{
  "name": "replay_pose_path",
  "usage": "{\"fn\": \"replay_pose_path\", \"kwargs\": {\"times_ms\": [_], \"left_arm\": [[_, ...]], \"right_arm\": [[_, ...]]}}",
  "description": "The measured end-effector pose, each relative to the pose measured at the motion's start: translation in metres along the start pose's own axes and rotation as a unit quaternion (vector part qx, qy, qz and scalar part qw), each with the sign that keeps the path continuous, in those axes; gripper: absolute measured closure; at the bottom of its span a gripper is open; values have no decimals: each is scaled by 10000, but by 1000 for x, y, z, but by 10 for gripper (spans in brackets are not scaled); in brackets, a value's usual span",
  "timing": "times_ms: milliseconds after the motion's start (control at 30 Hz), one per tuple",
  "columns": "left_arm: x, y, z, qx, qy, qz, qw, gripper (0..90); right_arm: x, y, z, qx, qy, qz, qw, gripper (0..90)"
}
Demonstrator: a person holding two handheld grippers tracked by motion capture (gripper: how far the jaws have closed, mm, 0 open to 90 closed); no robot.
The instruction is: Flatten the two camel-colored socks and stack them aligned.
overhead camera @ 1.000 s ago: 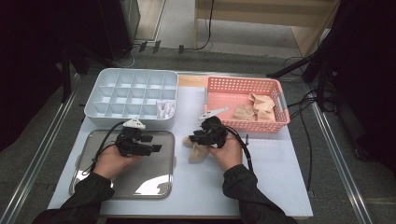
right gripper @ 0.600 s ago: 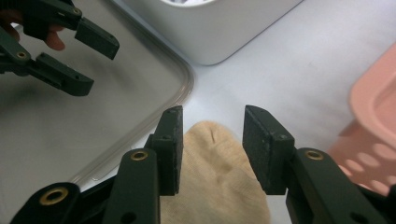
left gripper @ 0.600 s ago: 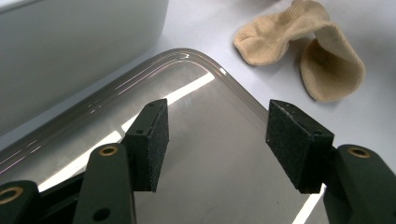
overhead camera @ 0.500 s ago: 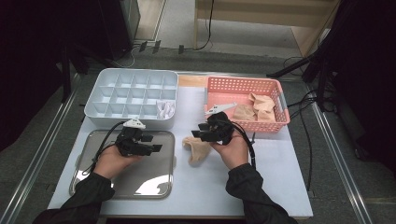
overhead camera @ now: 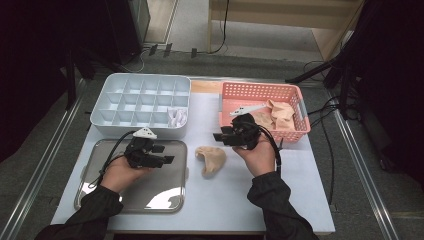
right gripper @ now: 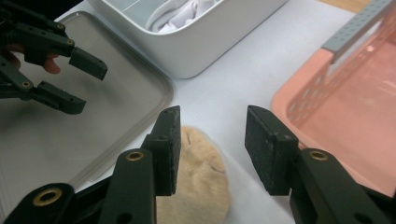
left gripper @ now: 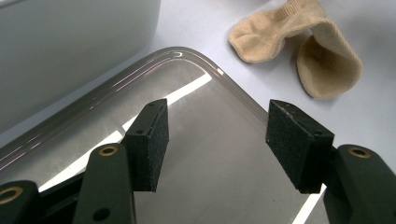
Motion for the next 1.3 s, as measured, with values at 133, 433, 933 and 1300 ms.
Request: {"fn": "replay_pose_path", "kwargs": {"times_ms": [133, 433, 933, 1300], "left_arm": [[0, 1, 0, 2, 3, -4, 10000, 409], [-4, 6, 0, 53, 17, 16, 10000, 408], [-11, 10, 1, 151, 86, -44, 9998, 404], [-13, 10, 3, 127, 88, -74, 9999, 402]], "right_arm": [[3, 7, 6, 0, -81, 92, 9999, 567], [11, 18, 18, -93, -148, 224, 9996, 560], [20, 29, 44, -329, -357, 342, 9982, 552], [25, 28, 65, -552, -483, 331, 9968, 547]]}}
Point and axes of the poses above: each handheld gripper's, and its own axes: y roughly backward along the jaws, x roughly out of its top, z roughly to its right, the point moved 1 cm from there along -y, roughly forward along the jaws, and after that the axes turned 15 degrees about -y, right-handed, at the moved point
